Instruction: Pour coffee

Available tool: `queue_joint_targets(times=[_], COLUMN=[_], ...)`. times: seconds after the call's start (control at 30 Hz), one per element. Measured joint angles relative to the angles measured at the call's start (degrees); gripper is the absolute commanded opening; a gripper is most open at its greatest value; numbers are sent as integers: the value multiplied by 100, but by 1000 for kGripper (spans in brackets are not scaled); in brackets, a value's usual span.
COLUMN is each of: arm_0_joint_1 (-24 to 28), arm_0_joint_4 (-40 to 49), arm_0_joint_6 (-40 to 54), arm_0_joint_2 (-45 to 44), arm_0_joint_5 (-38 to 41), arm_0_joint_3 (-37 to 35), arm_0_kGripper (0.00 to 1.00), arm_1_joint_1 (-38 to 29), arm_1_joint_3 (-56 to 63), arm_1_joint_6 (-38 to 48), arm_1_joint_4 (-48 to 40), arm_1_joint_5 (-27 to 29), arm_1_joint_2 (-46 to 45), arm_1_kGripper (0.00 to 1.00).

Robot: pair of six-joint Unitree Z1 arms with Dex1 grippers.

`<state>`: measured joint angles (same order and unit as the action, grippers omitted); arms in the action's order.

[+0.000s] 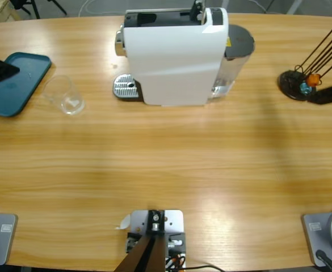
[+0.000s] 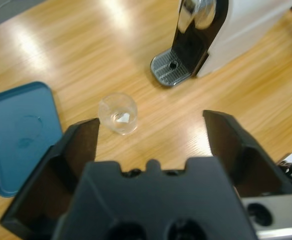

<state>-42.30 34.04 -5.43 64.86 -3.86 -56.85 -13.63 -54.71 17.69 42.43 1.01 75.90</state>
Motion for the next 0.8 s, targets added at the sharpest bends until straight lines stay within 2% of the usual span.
queue_joint_targets(times=[0.1, 0.2, 0.33, 0.5, 0.8], arm_0_joint_1=[-5, -5, -5, -5, -6], arm_0_joint_4=[-106, -368, -778, -1258, -1508], arm_0_joint_6=[61, 102, 115, 85, 78], arm_0_joint_2=[-57, -127, -133, -85, -56], arm_0_joint_5=[-7, -108, -183, -185, -186], arm_0_joint_3=[286, 567, 940, 1370, 1539], arm_0_kGripper=[996, 996, 996, 996, 996], arm_1_joint_1=[129, 249, 336, 350, 392], arm_1_joint_3=[17, 159, 386, 693, 887], arm_1_joint_6=[0, 0, 3, 36, 52], arm_1_joint_4=[-503, -952, -1220, -1679, -2170], arm_1_joint_5=[30, 284, 567, 659, 659], arm_1_joint_2=[-21, -54, -2, 65, 447], arm_1_kGripper=[720, 720, 720, 720, 720])
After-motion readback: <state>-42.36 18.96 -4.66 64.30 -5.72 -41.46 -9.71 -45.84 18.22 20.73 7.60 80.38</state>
